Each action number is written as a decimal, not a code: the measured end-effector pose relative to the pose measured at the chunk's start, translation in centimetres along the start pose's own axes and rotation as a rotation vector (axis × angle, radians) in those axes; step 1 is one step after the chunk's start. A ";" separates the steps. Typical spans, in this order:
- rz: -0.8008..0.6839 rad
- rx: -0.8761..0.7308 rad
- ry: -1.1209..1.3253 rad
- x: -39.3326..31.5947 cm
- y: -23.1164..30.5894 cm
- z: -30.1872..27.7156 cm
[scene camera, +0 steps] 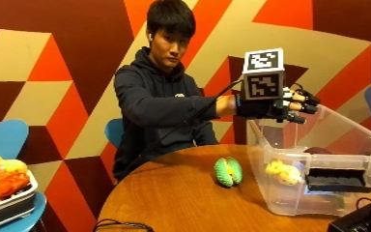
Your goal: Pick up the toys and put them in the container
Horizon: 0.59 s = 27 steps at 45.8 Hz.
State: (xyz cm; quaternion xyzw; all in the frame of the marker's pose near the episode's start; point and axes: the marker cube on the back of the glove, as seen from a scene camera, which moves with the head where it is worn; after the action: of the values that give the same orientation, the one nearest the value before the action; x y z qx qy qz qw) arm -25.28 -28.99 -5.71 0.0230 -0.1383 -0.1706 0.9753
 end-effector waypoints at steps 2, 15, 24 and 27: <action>-0.015 -0.021 -0.005 -0.3 0.8 -0.4; -0.119 -0.275 0.201 0.2 10.5 -2.2; -0.015 -0.493 0.379 4.1 16.0 2.4; 0.016 -0.492 0.395 5.4 16.6 4.4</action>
State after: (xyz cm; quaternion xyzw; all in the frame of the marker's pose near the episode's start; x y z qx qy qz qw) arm -16.19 -15.19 1.51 -0.1821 0.0989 -0.1837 0.9609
